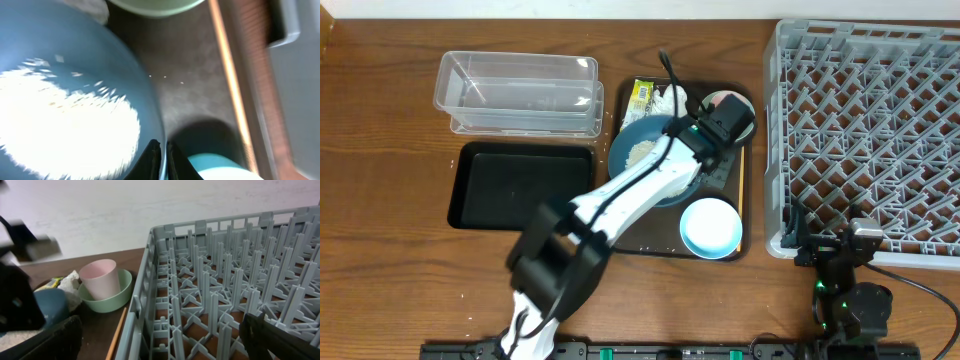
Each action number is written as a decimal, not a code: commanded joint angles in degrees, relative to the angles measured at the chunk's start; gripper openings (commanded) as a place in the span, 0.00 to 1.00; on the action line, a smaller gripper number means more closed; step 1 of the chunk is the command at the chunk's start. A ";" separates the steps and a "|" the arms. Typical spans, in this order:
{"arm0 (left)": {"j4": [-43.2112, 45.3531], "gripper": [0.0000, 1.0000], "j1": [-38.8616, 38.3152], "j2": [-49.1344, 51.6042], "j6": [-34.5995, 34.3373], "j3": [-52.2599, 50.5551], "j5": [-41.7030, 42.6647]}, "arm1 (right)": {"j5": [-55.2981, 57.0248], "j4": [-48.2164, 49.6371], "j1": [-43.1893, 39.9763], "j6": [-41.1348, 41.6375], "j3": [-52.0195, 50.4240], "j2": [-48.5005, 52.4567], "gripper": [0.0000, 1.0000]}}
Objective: Sort waste into correct bins and load items into the dishwasher rack
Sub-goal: 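Move the left gripper over the blue plate's rim, then grasp the blue plate rim with the left gripper and lift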
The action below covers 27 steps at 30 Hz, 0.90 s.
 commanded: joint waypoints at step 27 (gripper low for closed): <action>2.43 0.54 0.22 3.61 -0.33 0.46 -0.31 | -0.24 -0.26 0.11 -0.66 -0.07 -0.22 0.99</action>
